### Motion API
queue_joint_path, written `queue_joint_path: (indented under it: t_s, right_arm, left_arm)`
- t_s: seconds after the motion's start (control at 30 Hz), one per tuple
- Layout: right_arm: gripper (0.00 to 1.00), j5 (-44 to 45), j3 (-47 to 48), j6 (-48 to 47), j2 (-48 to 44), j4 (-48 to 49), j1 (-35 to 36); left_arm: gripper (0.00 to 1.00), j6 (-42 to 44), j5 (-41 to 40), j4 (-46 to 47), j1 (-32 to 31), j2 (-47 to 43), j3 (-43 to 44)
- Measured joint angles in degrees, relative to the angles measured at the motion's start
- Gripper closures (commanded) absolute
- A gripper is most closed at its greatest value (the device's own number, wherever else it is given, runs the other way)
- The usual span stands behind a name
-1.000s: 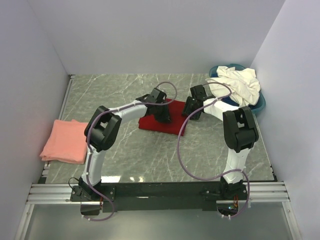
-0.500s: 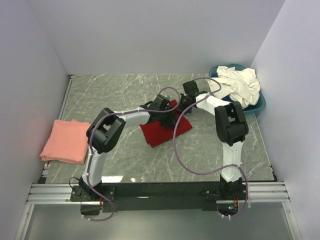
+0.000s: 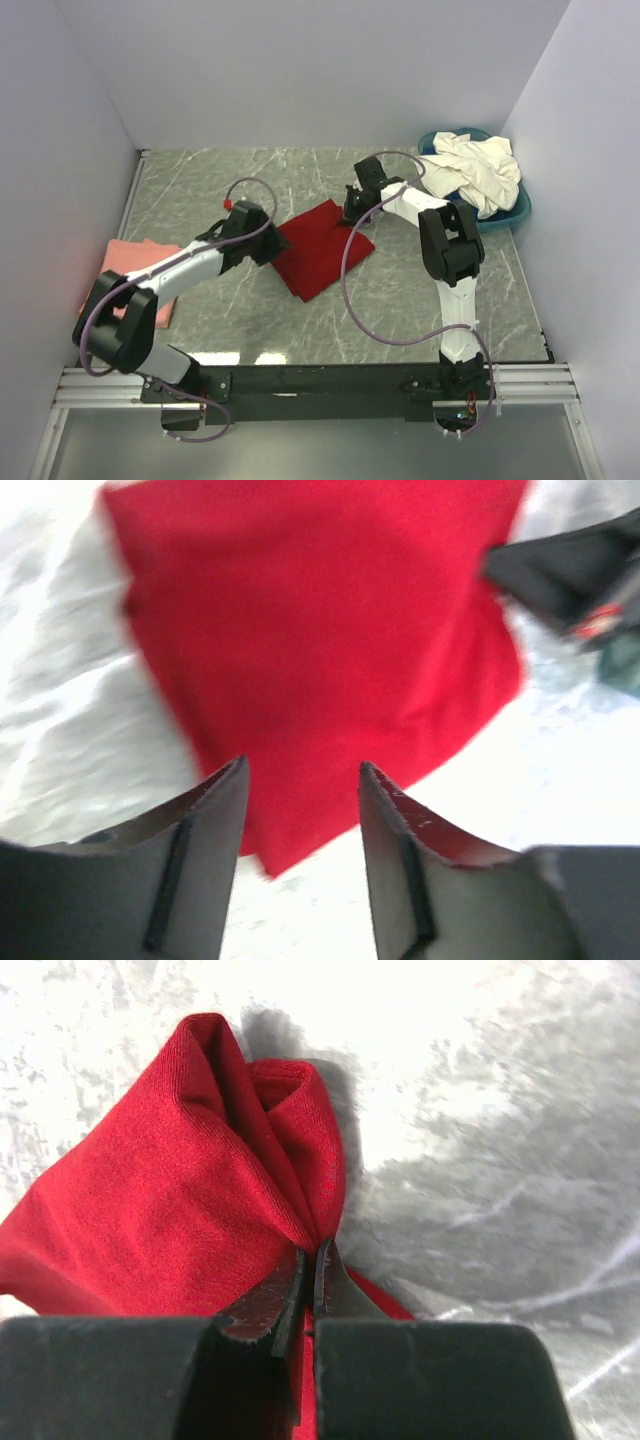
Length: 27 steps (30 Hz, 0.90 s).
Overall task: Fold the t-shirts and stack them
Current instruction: Fold the tshirt, then neatly place the folded tshirt to the corner
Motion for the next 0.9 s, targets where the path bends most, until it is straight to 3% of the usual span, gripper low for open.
queue_joint_path:
  t_s: [0.33, 0.9]
  right_arm:
    - [1.00, -1.7, 0.9, 0.0, 0.8, 0.1, 0.0]
    - [1.00, -3.0, 0.3, 0.0, 0.8, 1.0, -0.1]
  left_arm:
    - [0.40, -0.7, 2.6, 3.3, 5.3, -4.3, -15.3]
    - [0.47, -3.5, 3.7, 13.8, 5.3, 4.1, -12.9]
